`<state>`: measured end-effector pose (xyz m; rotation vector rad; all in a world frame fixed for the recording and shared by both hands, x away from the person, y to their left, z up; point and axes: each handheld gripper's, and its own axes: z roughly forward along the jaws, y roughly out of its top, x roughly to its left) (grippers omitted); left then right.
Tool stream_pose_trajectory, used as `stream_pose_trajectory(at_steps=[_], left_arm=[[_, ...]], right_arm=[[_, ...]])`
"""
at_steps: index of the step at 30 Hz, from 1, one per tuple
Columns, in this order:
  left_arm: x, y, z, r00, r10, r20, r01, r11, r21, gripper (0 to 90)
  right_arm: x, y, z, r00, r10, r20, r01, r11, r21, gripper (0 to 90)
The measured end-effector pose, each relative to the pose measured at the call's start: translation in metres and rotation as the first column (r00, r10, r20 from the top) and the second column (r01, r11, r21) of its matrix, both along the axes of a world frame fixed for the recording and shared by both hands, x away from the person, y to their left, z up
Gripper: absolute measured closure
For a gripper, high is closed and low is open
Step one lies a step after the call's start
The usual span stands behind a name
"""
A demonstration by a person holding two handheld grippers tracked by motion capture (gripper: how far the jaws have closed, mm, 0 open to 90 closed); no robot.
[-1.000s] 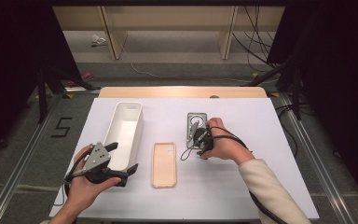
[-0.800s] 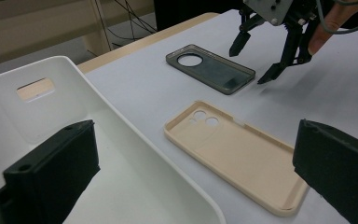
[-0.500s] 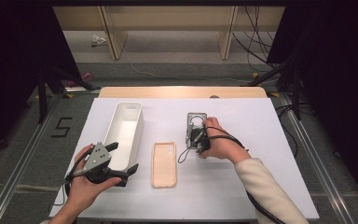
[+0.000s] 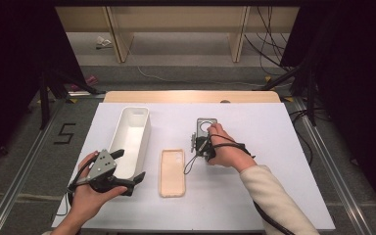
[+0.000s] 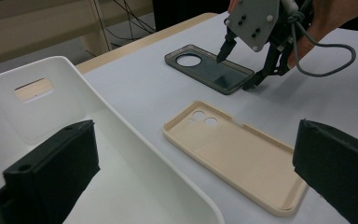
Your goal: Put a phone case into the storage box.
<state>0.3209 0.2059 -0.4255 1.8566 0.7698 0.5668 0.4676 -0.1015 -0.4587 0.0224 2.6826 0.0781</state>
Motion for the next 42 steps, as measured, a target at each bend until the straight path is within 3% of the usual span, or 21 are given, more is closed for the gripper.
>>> stream_pose_trajectory(at_steps=[6, 13, 18, 22, 32, 42], left_arm=[[0.0000, -0.0003, -0.0002, 1.0000, 0.000, -0.002, 0.000, 1.0000, 0.000, 0.0], [0.0000, -0.0002, -0.0002, 1.0000, 0.000, -0.002, 0.000, 1.0000, -0.001, 0.0], [0.0001, -0.0002, -0.0005, 1.0000, -0.002, -0.003, 0.002, 1.0000, 0.000, 0.0], [-0.0001, -0.0007, -0.0006, 1.0000, -0.003, -0.003, 0.003, 1.0000, 0.002, 0.0], [-0.0004, -0.0011, -0.0005, 1.0000, -0.004, -0.003, 0.004, 1.0000, 0.001, 0.0], [-0.0004, -0.0014, -0.0007, 1.0000, -0.006, -0.004, 0.006, 1.0000, 0.003, 0.0]], right_arm=[[0.0013, 0.0003, -0.0014, 0.9999, 0.007, 0.013, -0.007, 1.000, 0.002, 32.4], [0.0024, 0.0050, -0.0005, 0.9997, 0.023, 0.012, -0.022, 0.999, -0.033, 33.6], [0.0028, 0.0061, -0.0008, 0.9993, 0.034, -0.012, -0.035, 0.999, -0.032, 41.7], [0.0015, 0.0060, -0.0003, 0.9971, 0.046, -0.060, -0.049, 0.998, -0.039, 55.4], [-0.0012, 0.0076, -0.0004, 0.9909, 0.064, -0.118, -0.072, 0.995, -0.062, 75.3], [-0.0018, 0.0074, -0.0010, 0.9868, 0.070, -0.146, -0.079, 0.995, -0.062, 83.7]])
